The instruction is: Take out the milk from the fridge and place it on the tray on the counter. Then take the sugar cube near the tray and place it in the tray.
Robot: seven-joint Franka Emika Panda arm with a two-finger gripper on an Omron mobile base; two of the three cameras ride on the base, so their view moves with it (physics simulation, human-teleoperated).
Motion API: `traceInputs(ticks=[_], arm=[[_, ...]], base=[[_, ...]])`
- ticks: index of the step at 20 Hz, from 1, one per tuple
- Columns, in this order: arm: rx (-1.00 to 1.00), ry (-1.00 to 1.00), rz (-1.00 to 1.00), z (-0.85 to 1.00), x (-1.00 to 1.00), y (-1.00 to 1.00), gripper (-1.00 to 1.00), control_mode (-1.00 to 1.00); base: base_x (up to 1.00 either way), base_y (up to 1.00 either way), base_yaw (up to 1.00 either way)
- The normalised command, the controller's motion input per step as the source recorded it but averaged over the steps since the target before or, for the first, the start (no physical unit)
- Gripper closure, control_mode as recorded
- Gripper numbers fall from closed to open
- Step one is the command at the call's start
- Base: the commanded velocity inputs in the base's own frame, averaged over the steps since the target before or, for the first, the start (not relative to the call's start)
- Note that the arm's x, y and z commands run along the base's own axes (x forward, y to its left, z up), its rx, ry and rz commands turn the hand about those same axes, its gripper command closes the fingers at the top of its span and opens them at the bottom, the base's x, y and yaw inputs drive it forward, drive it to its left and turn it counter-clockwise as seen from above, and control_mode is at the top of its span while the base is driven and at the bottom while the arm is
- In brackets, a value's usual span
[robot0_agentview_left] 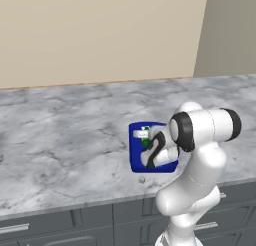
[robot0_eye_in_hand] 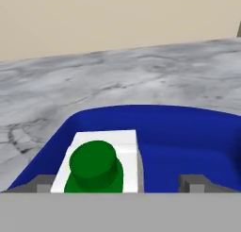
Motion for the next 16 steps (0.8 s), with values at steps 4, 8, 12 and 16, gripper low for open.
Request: traceInputs(ticks=[4,8,12,16], arm=[[0.00,-0.06,0.00,0.27,-0.32,0.00,-1.00,-1.00],[0.00,-0.04,0.00,0.52,-0.36,0.00,-1.00,-1.00],[0.02,-0.11,0.00,0.77,-0.36,0.00,-1.00,-1.00],[0.05,-0.17,0.00,1.00,-0.40,0.00,-1.00,-1.00]], base=[[0.00,0.00,0.00],[0.00,0.00,0.00],[0.00,0.00,0.00],[0.00,0.00,0.00]])
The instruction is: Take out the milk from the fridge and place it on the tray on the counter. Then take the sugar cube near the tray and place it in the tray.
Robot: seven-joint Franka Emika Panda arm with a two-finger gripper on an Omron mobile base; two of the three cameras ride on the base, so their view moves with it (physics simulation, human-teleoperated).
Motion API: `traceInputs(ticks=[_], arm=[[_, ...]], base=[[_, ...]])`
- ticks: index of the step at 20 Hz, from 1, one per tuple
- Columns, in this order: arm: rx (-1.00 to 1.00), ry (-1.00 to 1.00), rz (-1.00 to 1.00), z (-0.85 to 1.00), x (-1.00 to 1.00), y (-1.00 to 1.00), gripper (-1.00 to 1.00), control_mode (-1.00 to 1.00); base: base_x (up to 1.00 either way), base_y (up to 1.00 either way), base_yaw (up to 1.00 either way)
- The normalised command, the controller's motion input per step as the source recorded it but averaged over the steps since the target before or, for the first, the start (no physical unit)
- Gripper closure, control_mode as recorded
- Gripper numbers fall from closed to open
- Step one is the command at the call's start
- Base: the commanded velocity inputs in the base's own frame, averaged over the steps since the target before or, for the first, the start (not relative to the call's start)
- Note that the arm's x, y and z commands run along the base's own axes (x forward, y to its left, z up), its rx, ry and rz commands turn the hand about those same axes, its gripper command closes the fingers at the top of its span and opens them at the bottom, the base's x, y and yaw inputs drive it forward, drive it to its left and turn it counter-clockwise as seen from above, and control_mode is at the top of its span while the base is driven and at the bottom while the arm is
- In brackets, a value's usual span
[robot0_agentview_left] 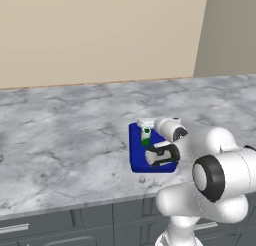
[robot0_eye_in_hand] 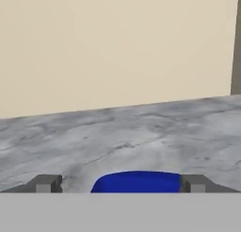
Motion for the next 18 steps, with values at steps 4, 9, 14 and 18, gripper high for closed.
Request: traceInputs(ticks=[4,9,14,18], arm=[[0.02,-0.06,0.00,1.00,-0.24,0.00,-1.00,-1.00],[0.01,0.02,-0.07,0.97,-0.30,-0.02,-1.00,-1.00],[-0.01,0.27,-0.08,0.47,-0.21,-0.03,-1.00,-1.00],[-0.05,0.51,-0.05,0.05,-0.41,-0.10,-1.00,-1.00]], base=[[0.00,0.00,0.00],[0.00,0.00,0.00],[0.00,0.00,0.00],[0.00,0.00,0.00]])
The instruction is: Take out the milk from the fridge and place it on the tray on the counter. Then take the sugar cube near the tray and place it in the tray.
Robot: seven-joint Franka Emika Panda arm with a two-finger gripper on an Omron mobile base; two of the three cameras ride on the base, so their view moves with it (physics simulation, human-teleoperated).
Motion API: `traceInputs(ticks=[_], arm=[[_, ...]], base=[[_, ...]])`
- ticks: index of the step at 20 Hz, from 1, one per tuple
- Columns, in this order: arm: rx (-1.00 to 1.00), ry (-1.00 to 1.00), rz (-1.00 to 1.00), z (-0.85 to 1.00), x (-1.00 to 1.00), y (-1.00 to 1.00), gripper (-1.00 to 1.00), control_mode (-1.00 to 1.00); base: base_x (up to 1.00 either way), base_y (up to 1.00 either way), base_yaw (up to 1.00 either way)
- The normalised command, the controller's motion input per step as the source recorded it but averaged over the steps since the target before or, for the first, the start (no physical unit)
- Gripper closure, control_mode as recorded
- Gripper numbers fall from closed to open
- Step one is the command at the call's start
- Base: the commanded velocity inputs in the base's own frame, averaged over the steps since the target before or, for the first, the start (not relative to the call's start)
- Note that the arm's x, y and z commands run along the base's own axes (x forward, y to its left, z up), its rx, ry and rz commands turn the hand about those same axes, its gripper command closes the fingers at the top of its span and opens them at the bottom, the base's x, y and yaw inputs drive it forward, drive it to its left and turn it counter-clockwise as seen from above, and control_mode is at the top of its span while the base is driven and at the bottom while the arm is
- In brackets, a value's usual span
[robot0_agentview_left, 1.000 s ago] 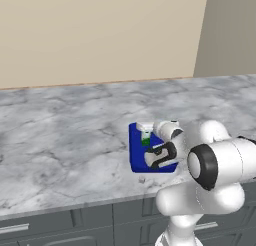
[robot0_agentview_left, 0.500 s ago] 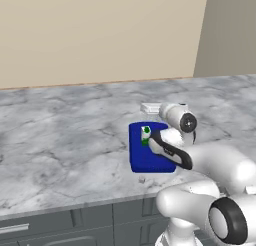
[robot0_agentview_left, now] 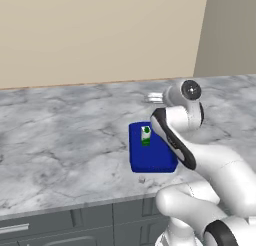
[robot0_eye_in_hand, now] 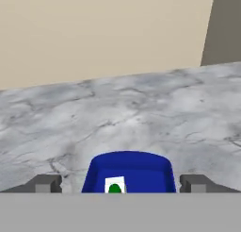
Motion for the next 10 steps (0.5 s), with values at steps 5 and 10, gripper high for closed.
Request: traceInputs(ticks=[5,10], arm=[[-0.07,0.44,-0.01,-0.03,-0.82,-0.23,-1.00,-1.00],[-0.01,0.13,0.00,-0.33,-1.00,-0.26,-1.00,-1.00]], base=[[0.00,0.00,0.00],[0.00,0.00,0.00]])
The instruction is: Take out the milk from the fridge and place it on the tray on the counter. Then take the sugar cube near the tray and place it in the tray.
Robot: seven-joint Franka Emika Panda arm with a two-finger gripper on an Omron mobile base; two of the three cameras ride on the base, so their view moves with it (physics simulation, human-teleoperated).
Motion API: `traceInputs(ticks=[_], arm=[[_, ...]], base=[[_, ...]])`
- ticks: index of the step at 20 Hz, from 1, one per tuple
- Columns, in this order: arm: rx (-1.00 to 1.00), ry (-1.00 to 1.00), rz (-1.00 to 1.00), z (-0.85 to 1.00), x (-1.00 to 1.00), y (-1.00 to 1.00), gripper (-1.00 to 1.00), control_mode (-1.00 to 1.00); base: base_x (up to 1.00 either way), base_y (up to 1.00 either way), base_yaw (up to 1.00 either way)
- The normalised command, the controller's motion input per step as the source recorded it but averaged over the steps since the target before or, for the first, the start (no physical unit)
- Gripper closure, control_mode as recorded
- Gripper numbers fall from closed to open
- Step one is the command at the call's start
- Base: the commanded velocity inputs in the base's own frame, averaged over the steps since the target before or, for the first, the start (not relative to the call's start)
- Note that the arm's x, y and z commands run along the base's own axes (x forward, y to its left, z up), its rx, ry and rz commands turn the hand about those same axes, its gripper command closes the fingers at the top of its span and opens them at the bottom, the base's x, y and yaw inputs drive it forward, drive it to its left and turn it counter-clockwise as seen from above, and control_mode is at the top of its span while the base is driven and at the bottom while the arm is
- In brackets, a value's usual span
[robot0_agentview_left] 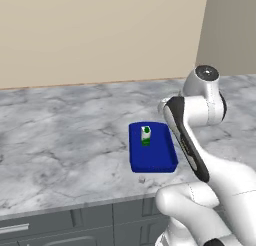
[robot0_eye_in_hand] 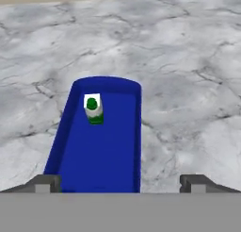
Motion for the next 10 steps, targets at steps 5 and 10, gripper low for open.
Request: traceInputs(ticks=[5,10], arm=[[0.00,0.04,0.00,-0.18,-0.91,0.00,-1.00,-1.00],[0.01,0.00,-0.04,-0.14,-0.63,0.17,-1.00,-1.00]], base=[[0.00,0.00,0.00],[0.00,0.00,0.00]])
